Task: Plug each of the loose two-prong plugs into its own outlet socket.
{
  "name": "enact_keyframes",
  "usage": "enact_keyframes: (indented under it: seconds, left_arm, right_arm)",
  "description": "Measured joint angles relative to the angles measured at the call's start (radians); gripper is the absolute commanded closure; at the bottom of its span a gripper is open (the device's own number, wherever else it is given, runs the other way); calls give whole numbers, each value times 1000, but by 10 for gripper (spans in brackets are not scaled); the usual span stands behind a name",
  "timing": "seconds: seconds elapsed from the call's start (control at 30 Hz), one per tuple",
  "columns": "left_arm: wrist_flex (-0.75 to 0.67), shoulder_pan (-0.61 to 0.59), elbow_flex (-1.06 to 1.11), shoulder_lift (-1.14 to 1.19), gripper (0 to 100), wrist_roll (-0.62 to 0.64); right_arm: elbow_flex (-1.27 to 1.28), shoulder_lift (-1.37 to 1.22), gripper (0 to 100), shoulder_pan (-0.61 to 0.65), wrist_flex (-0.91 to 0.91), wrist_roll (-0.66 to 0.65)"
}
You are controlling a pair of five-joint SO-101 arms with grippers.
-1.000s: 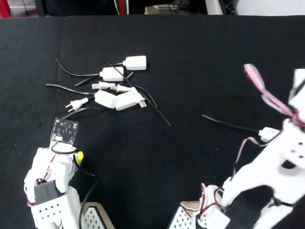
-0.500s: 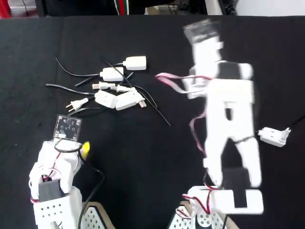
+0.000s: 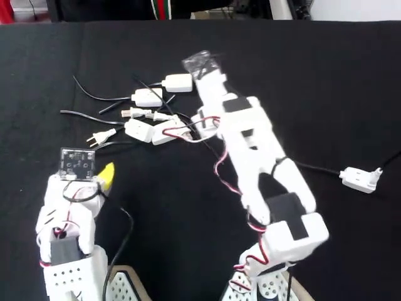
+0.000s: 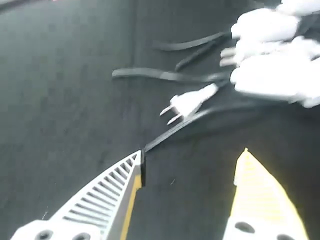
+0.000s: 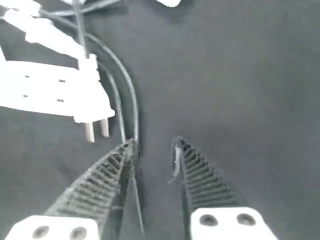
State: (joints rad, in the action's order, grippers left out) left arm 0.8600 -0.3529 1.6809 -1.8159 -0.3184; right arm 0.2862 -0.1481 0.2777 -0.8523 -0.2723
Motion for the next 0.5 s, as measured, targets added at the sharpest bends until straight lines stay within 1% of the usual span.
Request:
enact_keyframes:
  seconds: [0.1, 0.23, 0.33, 0.5]
  left_arm:
    - [84, -78, 0, 0, 705, -43]
    - [203, -114, 0, 0, 706, -183]
    - [224, -110, 0, 0, 707, -224]
    - [229, -110, 0, 0, 707, -235]
  right_arm:
    - [-44, -57, 871, 11, 18, 3]
    - [-161, -149, 871, 41, 5, 3]
    - [-296, -241, 871, 81, -54, 3]
    - [-603, -451, 871, 126, -195, 2]
